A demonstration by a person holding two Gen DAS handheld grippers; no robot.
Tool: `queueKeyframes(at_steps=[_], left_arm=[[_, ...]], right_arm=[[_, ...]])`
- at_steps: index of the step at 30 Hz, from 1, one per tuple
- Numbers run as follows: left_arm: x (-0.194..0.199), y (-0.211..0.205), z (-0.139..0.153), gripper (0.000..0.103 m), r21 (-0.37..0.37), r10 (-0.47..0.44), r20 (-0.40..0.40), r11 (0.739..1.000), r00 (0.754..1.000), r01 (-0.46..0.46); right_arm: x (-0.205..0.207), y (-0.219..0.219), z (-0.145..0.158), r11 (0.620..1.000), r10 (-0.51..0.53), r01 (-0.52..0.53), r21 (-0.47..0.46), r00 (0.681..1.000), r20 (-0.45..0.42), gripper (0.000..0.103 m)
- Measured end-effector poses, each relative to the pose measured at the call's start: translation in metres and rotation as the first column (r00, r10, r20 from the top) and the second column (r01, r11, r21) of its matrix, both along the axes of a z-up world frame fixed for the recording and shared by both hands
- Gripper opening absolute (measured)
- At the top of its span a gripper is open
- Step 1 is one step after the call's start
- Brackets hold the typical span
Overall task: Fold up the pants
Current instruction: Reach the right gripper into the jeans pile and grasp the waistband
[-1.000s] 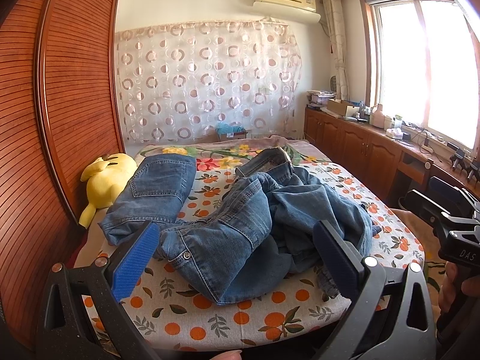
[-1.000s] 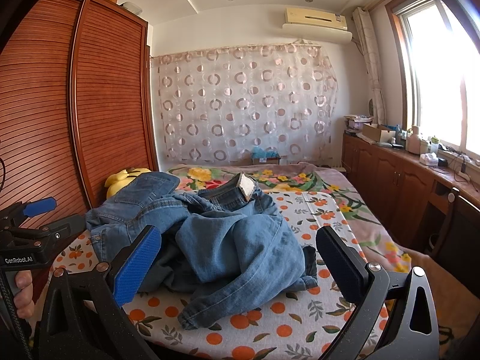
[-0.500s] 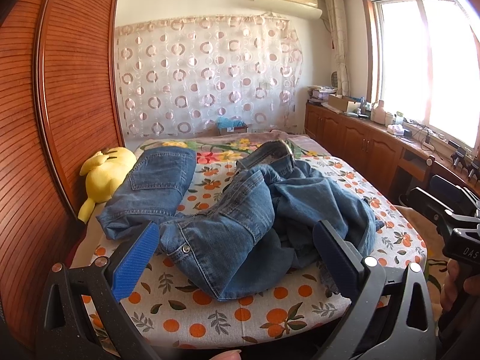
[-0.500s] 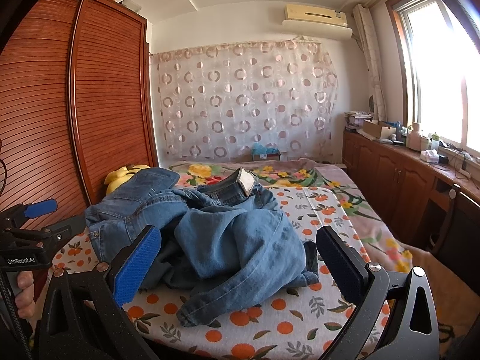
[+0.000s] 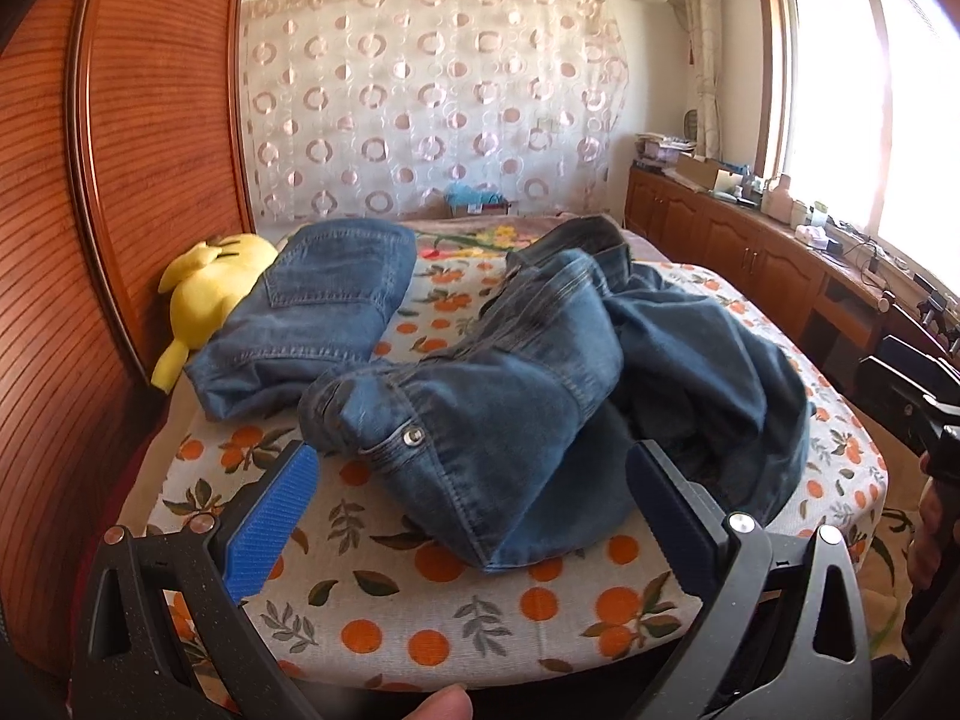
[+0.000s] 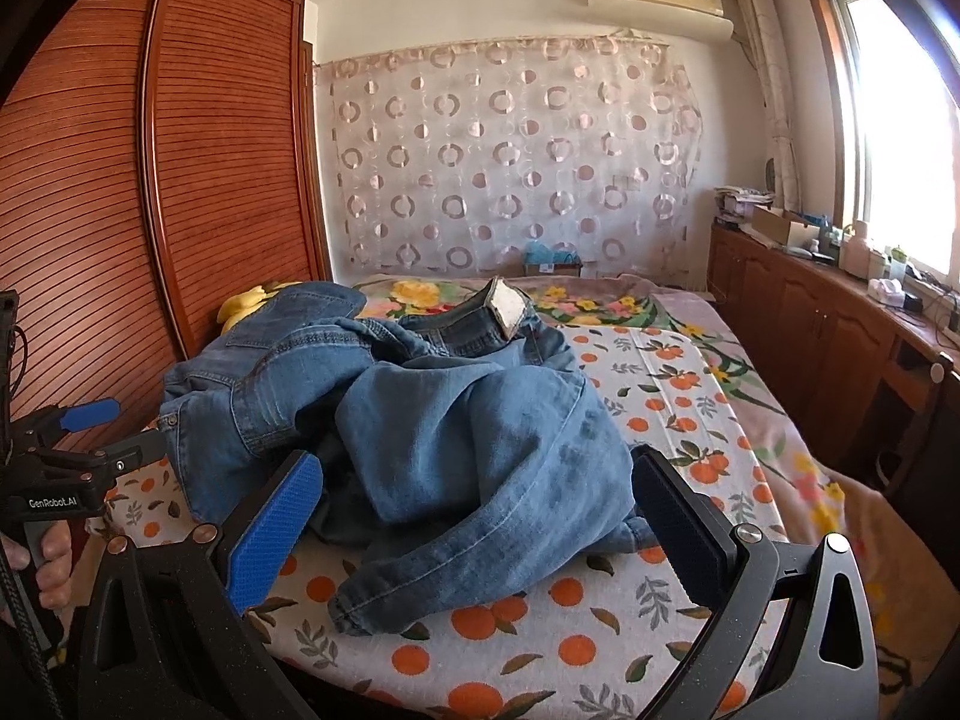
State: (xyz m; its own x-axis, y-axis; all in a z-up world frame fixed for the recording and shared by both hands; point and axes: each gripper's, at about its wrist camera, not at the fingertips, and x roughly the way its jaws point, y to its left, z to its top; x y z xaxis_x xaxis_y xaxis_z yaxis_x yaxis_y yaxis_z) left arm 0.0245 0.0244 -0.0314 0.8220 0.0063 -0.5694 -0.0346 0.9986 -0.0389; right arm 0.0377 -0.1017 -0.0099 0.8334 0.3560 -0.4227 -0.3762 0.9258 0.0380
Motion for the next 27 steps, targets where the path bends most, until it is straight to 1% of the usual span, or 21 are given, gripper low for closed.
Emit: queueKeyframes(at_steps=[5, 10, 14, 18, 20, 21, 24, 25, 26, 27], left_arm=[[0.005, 0.015, -0.015, 0.102, -0.008, 0.014, -0.022, 1.000, 1.000, -0.014], [0.010, 0.031, -0.027, 0.102, -0.012, 0.019, -0.047, 1.000, 0.999, -0.020], [0.012, 0.043, -0.032, 0.102, -0.016, 0.025, -0.058, 1.000, 0.998, -0.026], [0.013, 0.052, -0.034, 0.102, -0.020, 0.038, -0.070, 0.999, 0.997, -0.040], [0.014, 0.057, -0.036, 0.102, -0.021, 0.045, -0.075, 0.999, 0.996, -0.046], [0.014, 0.059, -0.037, 0.102, -0.022, 0.048, -0.077, 0.999, 0.996, -0.050], [0.014, 0.065, -0.039, 0.102, -0.025, 0.059, -0.080, 0.998, 0.995, -0.061], [0.013, 0.067, -0.040, 0.102, -0.026, 0.064, -0.081, 0.997, 0.995, -0.066], [0.012, 0.070, -0.041, 0.102, -0.027, 0.069, -0.082, 0.997, 0.994, -0.072], [0.013, 0.072, -0.043, 0.102, -0.029, 0.075, -0.086, 0.997, 0.994, -0.077]], right_arm=[[0.017, 0.010, -0.002, 0.998, 0.049, -0.050, -0.033, 0.998, -0.046, 0.103], [0.035, 0.025, 0.004, 0.991, 0.112, -0.118, -0.062, 0.990, -0.084, 0.103], [0.047, 0.043, 0.010, 0.976, 0.194, -0.202, -0.077, 0.976, -0.101, 0.103], [0.054, 0.061, 0.013, 0.959, 0.266, -0.276, -0.070, 0.956, -0.126, 0.103], [0.059, 0.069, 0.014, 0.949, 0.297, -0.308, -0.062, 0.943, -0.148, 0.101], [0.064, 0.074, 0.015, 0.946, 0.306, -0.319, -0.062, 0.939, -0.159, 0.098], [0.073, 0.086, 0.014, 0.934, 0.334, -0.351, -0.072, 0.925, -0.182, 0.087], [0.074, 0.089, 0.015, 0.928, 0.346, -0.365, -0.073, 0.919, -0.191, 0.086], [0.076, 0.091, 0.017, 0.927, 0.356, -0.371, -0.054, 0.916, -0.184, 0.086], [0.081, 0.092, 0.018, 0.924, 0.365, -0.380, -0.047, 0.911, -0.192, 0.084]])
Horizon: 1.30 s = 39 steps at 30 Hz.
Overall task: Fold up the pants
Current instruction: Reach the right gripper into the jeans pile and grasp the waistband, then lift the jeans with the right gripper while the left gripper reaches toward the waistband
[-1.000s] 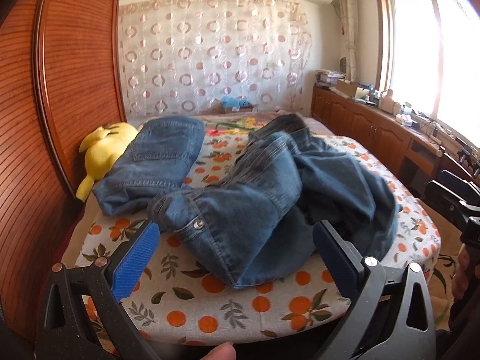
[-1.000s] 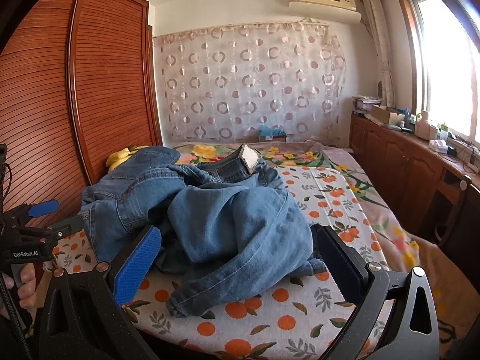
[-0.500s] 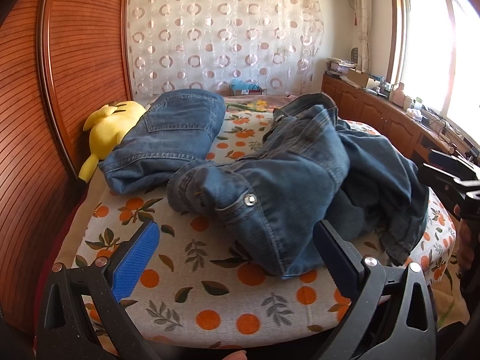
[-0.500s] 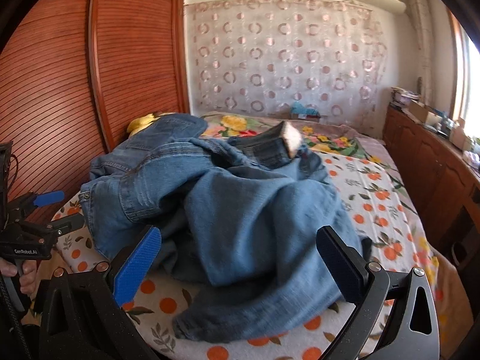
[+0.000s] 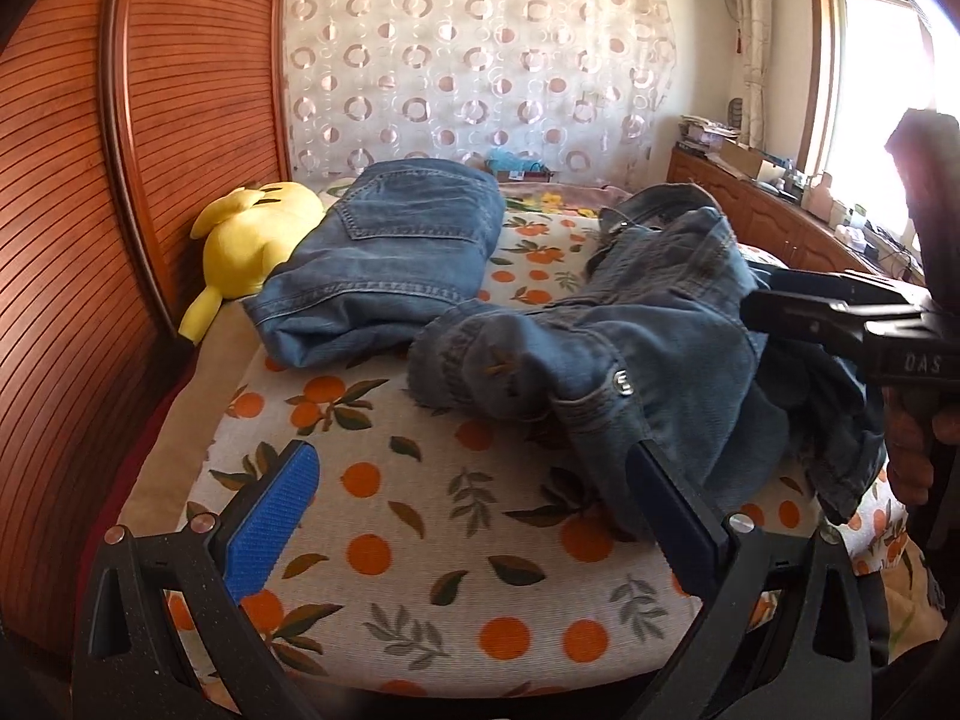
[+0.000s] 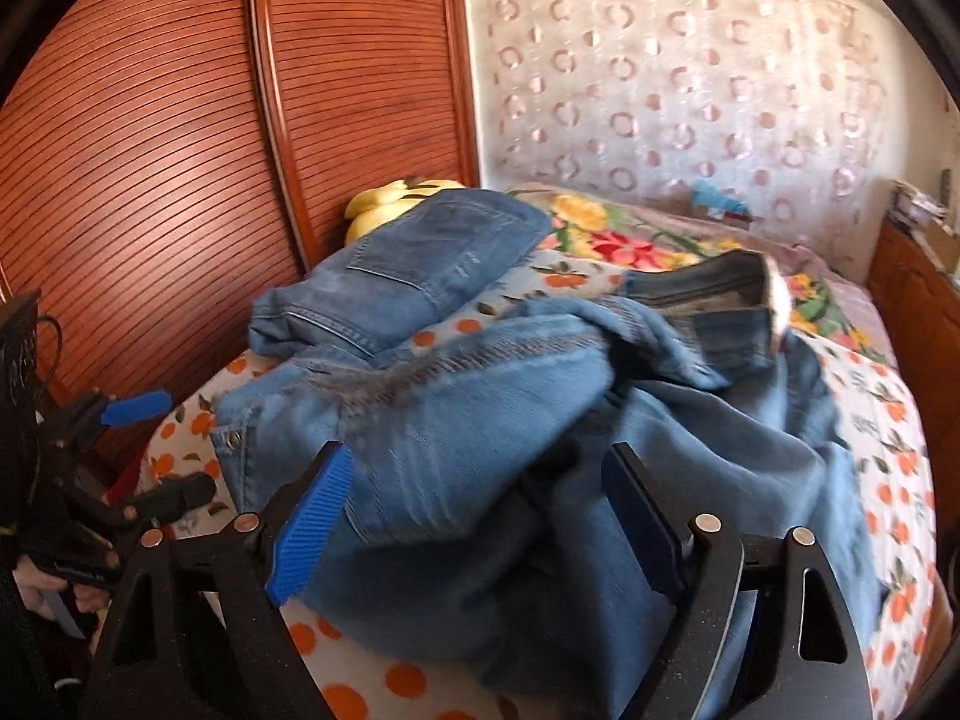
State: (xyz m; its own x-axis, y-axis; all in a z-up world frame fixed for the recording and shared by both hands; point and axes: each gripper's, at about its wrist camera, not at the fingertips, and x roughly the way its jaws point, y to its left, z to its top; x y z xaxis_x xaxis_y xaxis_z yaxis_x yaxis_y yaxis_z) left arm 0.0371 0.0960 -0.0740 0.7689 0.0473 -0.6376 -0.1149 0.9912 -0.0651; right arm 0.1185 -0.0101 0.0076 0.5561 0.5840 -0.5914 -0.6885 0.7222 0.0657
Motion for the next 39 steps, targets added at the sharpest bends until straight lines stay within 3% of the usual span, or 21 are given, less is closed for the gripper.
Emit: queueKeyframes(at_steps=[2, 3, 5, 6, 7, 10, 20, 25, 29, 34, 39], left_arm=[[0.000, 0.002, -0.003, 0.102, -0.004, 0.003, -0.006, 1.000, 1.000, -0.003], [0.000, 0.004, -0.004, 0.102, -0.005, 0.004, -0.009, 1.000, 1.000, -0.004], [-0.002, 0.006, -0.005, 0.102, -0.007, 0.005, -0.012, 1.000, 1.000, -0.005], [-0.002, 0.006, -0.005, 0.102, -0.008, 0.005, -0.011, 1.000, 1.000, -0.005], [-0.002, 0.007, -0.005, 0.102, -0.010, 0.005, -0.010, 1.000, 1.000, -0.005], [-0.005, 0.005, -0.001, 0.102, -0.011, 0.002, -0.002, 1.000, 1.000, -0.002], [-0.010, -0.007, 0.020, 0.102, -0.016, -0.031, 0.051, 0.999, 0.998, 0.032], [-0.005, -0.020, 0.029, 0.102, -0.011, -0.063, 0.062, 0.998, 0.996, 0.063], [-0.004, -0.029, 0.032, 0.102, -0.008, -0.090, 0.067, 0.996, 0.994, 0.091], [0.002, -0.041, 0.030, 0.102, -0.019, -0.127, 0.056, 0.992, 0.990, 0.129], [0.004, -0.057, 0.024, 0.102, -0.029, -0.175, 0.034, 0.984, 0.984, 0.176]], right_arm=[[0.006, 0.003, 0.000, 1.000, 0.016, -0.016, 0.005, 0.999, -0.030, 0.080], [0.012, 0.001, 0.000, 1.000, 0.017, -0.017, 0.004, 0.999, -0.047, 0.072], [0.020, -0.009, -0.003, 1.000, 0.013, -0.012, 0.011, 0.995, -0.094, 0.051], [0.025, -0.012, -0.004, 1.000, 0.005, -0.004, 0.009, 0.993, -0.116, 0.028], [0.027, -0.018, -0.005, 1.000, 0.002, -0.001, 0.006, 0.991, -0.133, 0.020], [0.022, -0.042, 0.002, 1.000, 0.007, -0.004, 0.029, 0.993, -0.120, 0.012], [-0.040, -0.181, 0.026, 0.980, -0.138, 0.143, 0.139, 0.989, -0.049, 0.009], [-0.066, -0.254, 0.032, 0.952, -0.269, 0.266, 0.152, 0.963, 0.003, 0.009], [-0.077, -0.308, 0.016, 0.920, -0.369, 0.368, 0.135, 0.929, -0.019, 0.009], [-0.088, -0.331, -0.011, 0.913, -0.393, 0.398, 0.089, 0.917, -0.070, 0.009], [-0.094, -0.326, 0.009, 0.916, -0.388, 0.392, 0.088, 0.920, -0.060, 0.018]])
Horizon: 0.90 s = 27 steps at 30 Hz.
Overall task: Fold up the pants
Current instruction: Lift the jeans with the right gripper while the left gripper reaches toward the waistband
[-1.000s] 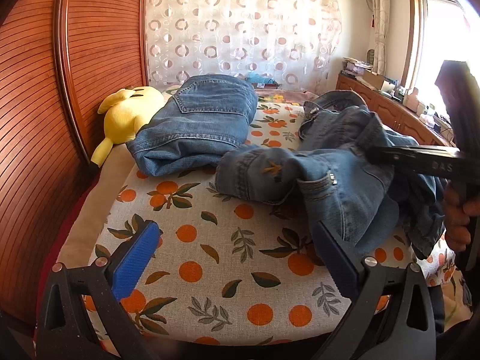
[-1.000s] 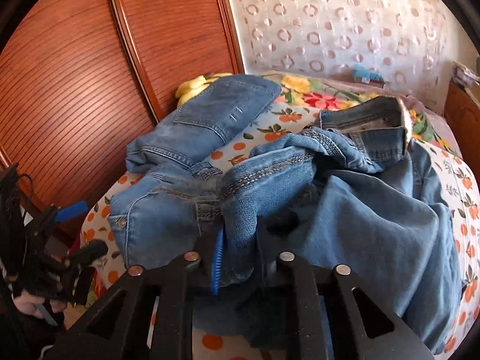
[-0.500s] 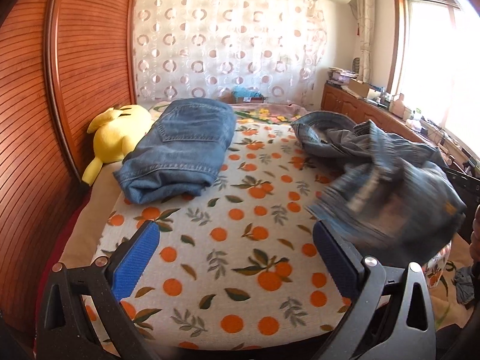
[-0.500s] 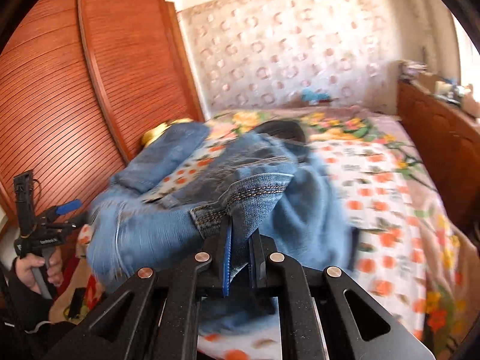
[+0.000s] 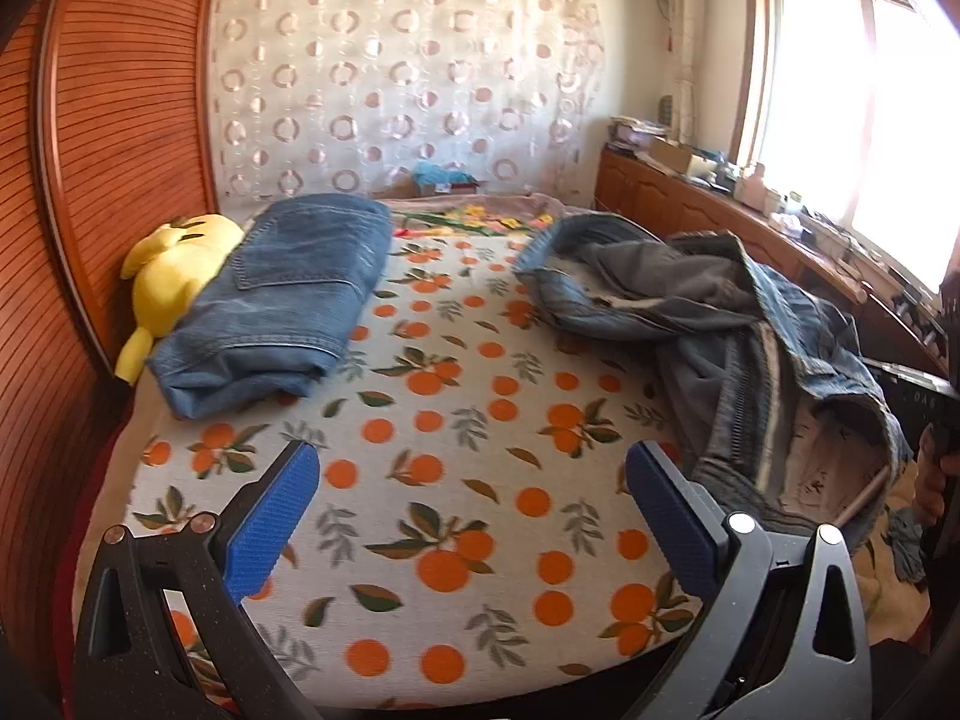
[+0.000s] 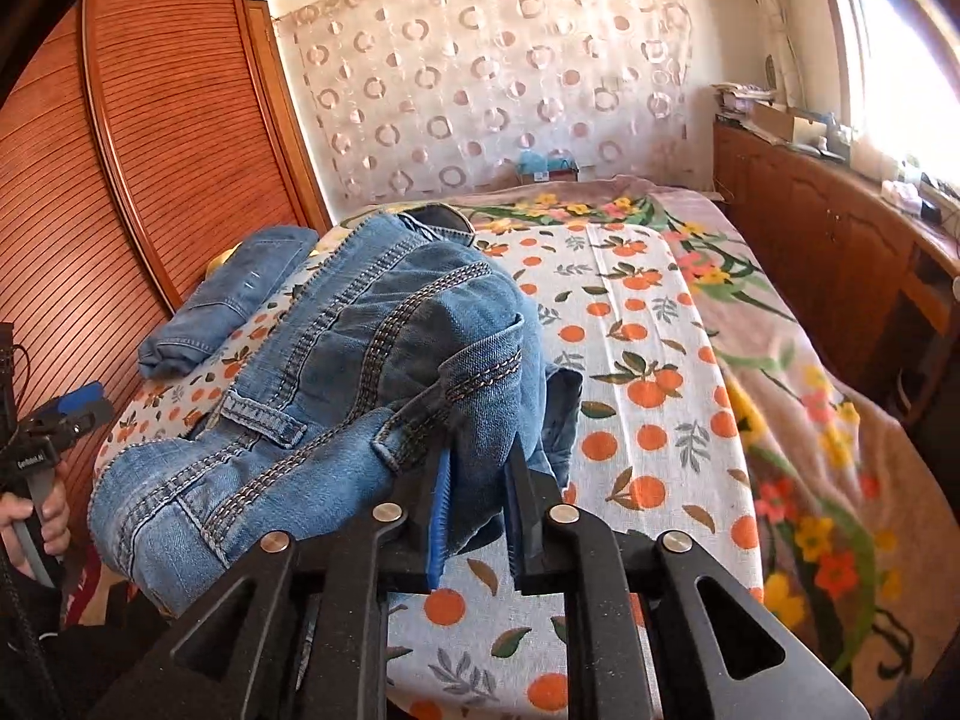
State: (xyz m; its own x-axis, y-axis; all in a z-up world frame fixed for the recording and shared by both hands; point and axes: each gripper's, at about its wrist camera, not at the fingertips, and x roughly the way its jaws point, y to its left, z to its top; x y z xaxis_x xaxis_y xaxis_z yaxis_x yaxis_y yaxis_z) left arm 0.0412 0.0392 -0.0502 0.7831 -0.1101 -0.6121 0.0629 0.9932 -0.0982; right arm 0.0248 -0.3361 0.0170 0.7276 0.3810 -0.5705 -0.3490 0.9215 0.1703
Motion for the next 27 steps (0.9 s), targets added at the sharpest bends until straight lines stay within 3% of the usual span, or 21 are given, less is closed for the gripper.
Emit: queueKeyframes(at_steps=[3, 5, 8, 16, 22, 27], left_arm=[[0.000, -0.008, -0.004, 0.102, -0.006, -0.023, -0.011, 1.000, 1.000, 0.023], [0.001, -0.012, -0.006, 0.102, -0.018, -0.037, -0.023, 0.999, 0.999, 0.036], [0.002, -0.020, -0.010, 0.102, -0.027, -0.060, -0.039, 0.998, 0.997, 0.059], [0.011, -0.031, -0.010, 0.102, -0.029, -0.099, -0.053, 0.995, 0.994, 0.098], [0.026, -0.036, -0.013, 0.101, -0.008, -0.113, -0.063, 0.994, 0.992, 0.112], [0.045, -0.032, -0.016, 0.101, 0.000, -0.100, -0.078, 0.995, 0.992, 0.100]], right_arm=[[0.004, 0.014, 0.007, 1.000, -0.009, 0.009, -0.029, 1.000, 0.000, 0.027], [-0.002, 0.018, 0.012, 0.999, -0.019, 0.019, -0.036, 1.000, 0.008, 0.028], [0.013, 0.055, 0.017, 0.998, -0.030, 0.032, -0.045, 0.999, 0.029, 0.034], [0.044, 0.098, 0.034, 0.995, 0.009, 0.002, -0.102, 0.994, 0.104, 0.049], [0.095, 0.124, 0.045, 0.986, 0.100, -0.082, -0.147, 0.988, 0.121, 0.057], [0.158, 0.151, 0.034, 0.965, 0.173, -0.157, -0.210, 0.983, 0.062, 0.058]])
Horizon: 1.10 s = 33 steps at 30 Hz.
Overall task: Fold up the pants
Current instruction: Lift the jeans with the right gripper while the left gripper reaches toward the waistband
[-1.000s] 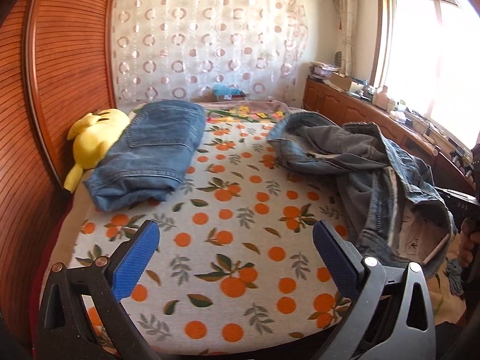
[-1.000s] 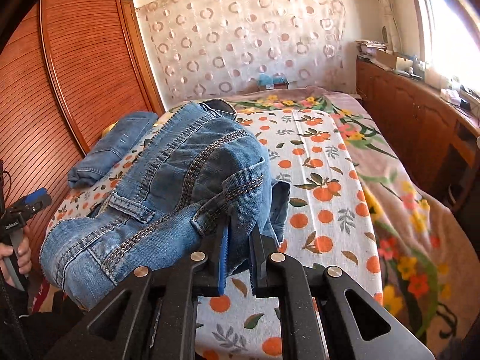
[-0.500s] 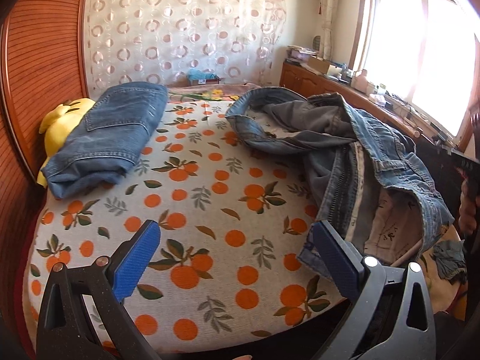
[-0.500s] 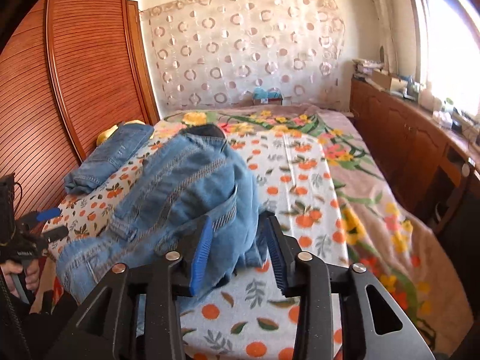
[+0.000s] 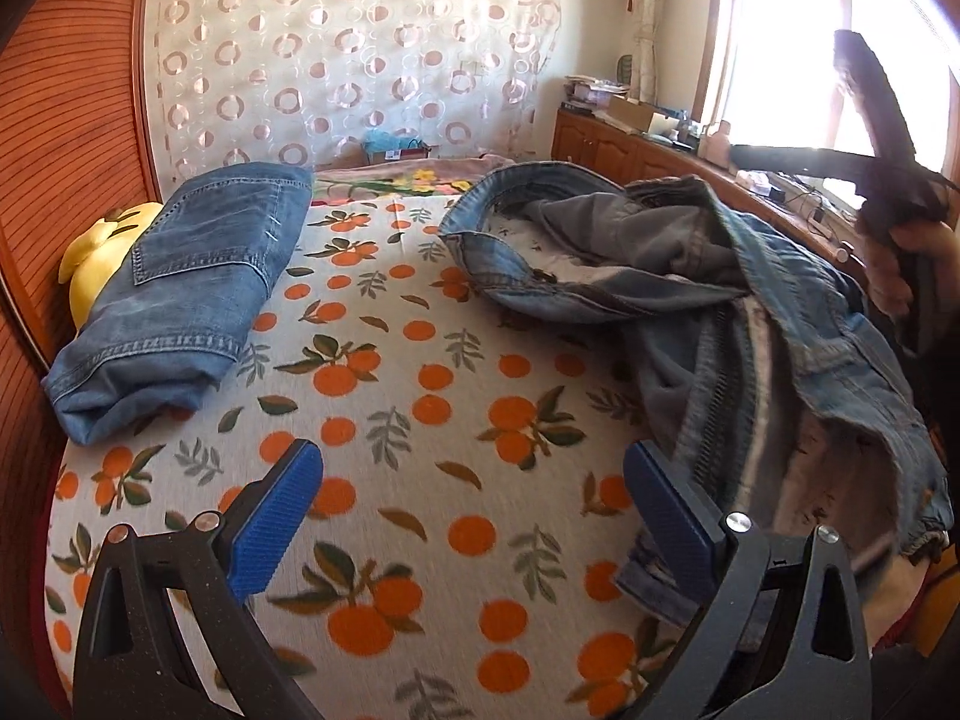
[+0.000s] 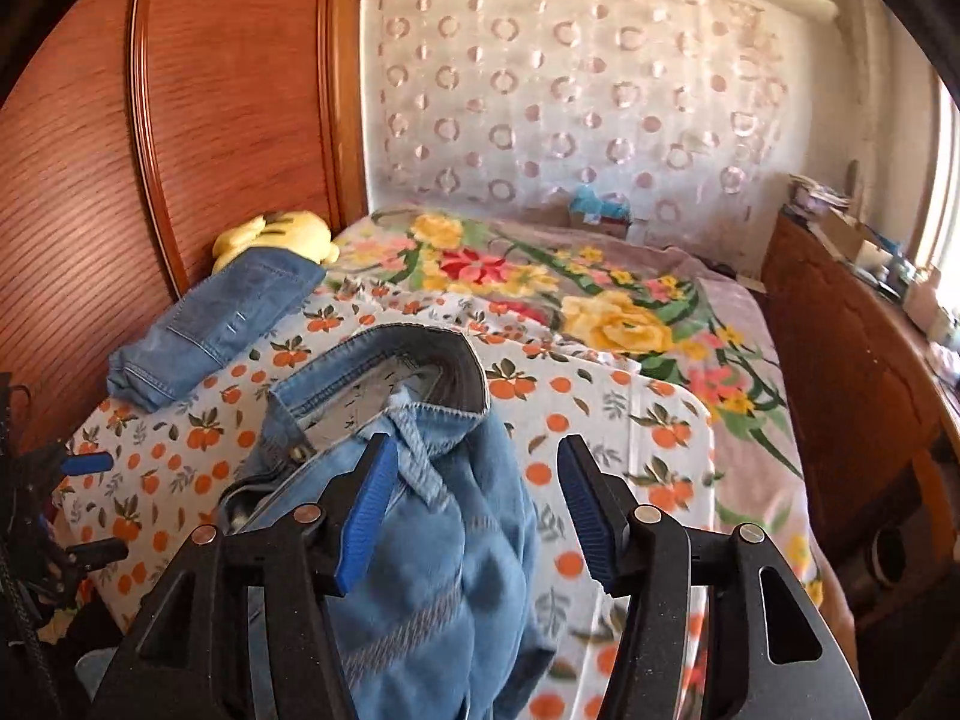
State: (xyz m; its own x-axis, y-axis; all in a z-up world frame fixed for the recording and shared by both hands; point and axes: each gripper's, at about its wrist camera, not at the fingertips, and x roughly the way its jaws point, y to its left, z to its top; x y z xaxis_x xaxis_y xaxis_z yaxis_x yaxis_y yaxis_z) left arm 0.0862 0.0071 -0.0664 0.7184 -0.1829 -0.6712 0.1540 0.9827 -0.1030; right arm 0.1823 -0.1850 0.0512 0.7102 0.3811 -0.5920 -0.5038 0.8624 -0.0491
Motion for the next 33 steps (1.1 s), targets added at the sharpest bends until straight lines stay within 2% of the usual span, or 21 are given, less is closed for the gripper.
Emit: queueKeyframes(at_steps=[8, 13, 17, 18, 19, 20, 21, 22, 25, 28, 30, 33], left_arm=[[0.032, 0.012, 0.004, 0.101, 0.012, 0.033, -0.008, 0.999, 0.999, -0.033], [0.043, 0.018, 0.002, 0.101, -0.001, 0.046, -0.018, 0.999, 0.999, -0.046], [0.044, 0.018, -0.003, 0.101, 0.001, 0.046, -0.030, 0.999, 0.998, -0.046], [0.045, 0.018, -0.003, 0.101, 0.003, 0.046, -0.032, 0.999, 0.998, -0.046], [0.044, 0.017, -0.004, 0.101, 0.004, 0.047, -0.035, 0.999, 0.998, -0.047], [0.044, 0.017, -0.005, 0.101, 0.005, 0.048, -0.036, 0.999, 0.998, -0.048], [0.043, 0.017, -0.005, 0.101, 0.005, 0.049, -0.037, 0.999, 0.998, -0.048], [0.041, 0.017, -0.005, 0.101, 0.004, 0.049, -0.037, 0.999, 0.998, -0.049], [0.037, 0.017, -0.004, 0.101, 0.000, 0.047, -0.031, 0.999, 0.998, -0.047], [0.031, 0.013, 0.002, 0.101, -0.002, 0.034, -0.014, 0.999, 0.999, -0.034], [0.027, 0.009, 0.007, 0.101, -0.005, 0.022, -0.002, 1.000, 1.000, -0.022], [0.017, 0.001, 0.015, 0.101, -0.003, 0.001, 0.020, 1.000, 1.000, -0.001]], right_arm=[[0.089, 0.027, -0.034, 0.993, 0.072, -0.088, -0.082, 0.981, -0.181, 0.058], [0.125, 0.044, -0.047, 0.986, 0.134, -0.156, -0.064, 0.953, -0.271, 0.058], [0.150, 0.053, -0.050, 0.985, 0.130, -0.161, -0.070, 0.938, -0.322, 0.057], [0.157, 0.056, -0.050, 0.986, 0.125, -0.156, -0.066, 0.934, -0.333, 0.052], [0.161, 0.053, -0.050, 0.987, 0.121, -0.150, -0.060, 0.931, -0.345, 0.034], [0.166, 0.051, -0.051, 0.988, 0.117, -0.146, -0.056, 0.928, -0.354, 0.023], [0.168, 0.050, -0.051, 0.989, 0.113, -0.140, -0.051, 0.929, -0.352, 0.007], [0.166, 0.046, -0.047, 0.990, 0.116, -0.137, -0.038, 0.934, -0.337, 0.005], [0.146, 0.032, -0.023, 0.997, 0.075, -0.079, -0.011, 0.970, -0.233, 0.004], [0.116, 0.001, 0.011, 1.000, -0.013, 0.015, 0.013, 0.995, -0.100, 0.004], [0.097, -0.024, 0.028, 0.996, -0.089, 0.089, 0.013, 0.996, -0.028, 0.004], [0.071, -0.068, 0.045, 0.975, -0.223, 0.223, 0.010, 0.974, 0.038, 0.004]])
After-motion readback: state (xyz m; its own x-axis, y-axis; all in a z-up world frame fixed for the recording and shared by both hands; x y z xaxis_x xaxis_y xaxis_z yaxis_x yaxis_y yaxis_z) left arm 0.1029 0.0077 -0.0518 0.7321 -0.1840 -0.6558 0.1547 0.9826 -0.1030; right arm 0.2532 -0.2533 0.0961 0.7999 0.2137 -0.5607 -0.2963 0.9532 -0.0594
